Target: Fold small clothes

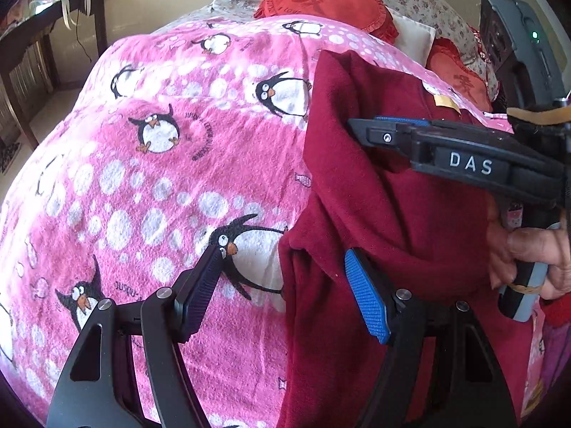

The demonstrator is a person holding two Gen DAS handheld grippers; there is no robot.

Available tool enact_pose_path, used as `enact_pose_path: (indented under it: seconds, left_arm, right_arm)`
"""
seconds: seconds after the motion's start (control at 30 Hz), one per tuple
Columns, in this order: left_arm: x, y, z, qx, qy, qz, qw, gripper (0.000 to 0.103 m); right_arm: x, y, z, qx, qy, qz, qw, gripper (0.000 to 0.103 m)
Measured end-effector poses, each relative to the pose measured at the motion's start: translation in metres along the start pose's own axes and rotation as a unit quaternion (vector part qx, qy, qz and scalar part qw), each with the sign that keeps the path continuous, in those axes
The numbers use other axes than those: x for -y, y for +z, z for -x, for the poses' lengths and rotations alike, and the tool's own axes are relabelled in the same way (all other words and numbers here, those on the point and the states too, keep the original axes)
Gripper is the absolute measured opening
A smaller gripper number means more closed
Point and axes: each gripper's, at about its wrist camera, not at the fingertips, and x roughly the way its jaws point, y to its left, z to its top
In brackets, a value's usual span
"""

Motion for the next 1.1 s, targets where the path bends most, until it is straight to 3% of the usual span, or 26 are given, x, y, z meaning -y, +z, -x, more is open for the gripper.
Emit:
enact_pose_path:
  seconds: [0.13,0.27,0.3,0.5,0.7,0.8,0.93,1.0,1.1]
  left_arm:
    - [-0.003,-0.001,0.000,0.003,-0.002,0.000,1.0000,0.072]
    - [-0.005,0.001,0.005,0.008,-0.001,-0.003,1.0000,0.072]
    - [-0.005,0.004,0.006,0.009,0.000,-0.001,1.0000,0.072]
    - [-0.010,0.015,0.014,0.029,0.012,0.008,0.9995,0.072]
    - [-0.009,0.021,0.020,0.035,0.014,0.018,0.9991,0.072]
    - [-0.002,0.025,0.030,0.052,0.012,0.007,0.9986,0.072]
    - [0.011,0.033,0.038,0.073,0.003,-0.011,0.9973,0.072]
    - [0.021,0.036,0.033,0.071,-0.003,-0.021,0.9972,0.072]
    - [0.036,0.038,0.018,0.052,-0.012,-0.034,0.9980,0.072]
  right_arm:
    - [0.004,-0.001,-0.012,-0.006,0.010,-0.002,1.000,0.034]
    - [-0.006,-0.004,-0.015,-0.002,-0.022,0.029,0.999,0.006]
    - [-0.007,-0.004,-0.012,0.002,-0.019,0.031,0.999,0.003]
    - [-0.013,0.016,0.010,0.036,-0.039,0.034,0.998,0.003]
    - [-0.018,0.034,-0.013,0.032,-0.060,0.014,0.998,0.003]
    - [-0.022,0.023,-0.012,0.023,-0.053,0.018,0.998,0.003]
    - [-0.008,-0.011,0.038,0.036,-0.064,-0.017,0.997,0.010]
    - [0.006,-0.033,0.064,0.046,-0.083,-0.037,0.995,0.026]
    - [0.034,-0.068,0.085,0.031,-0.104,-0.071,0.992,0.032]
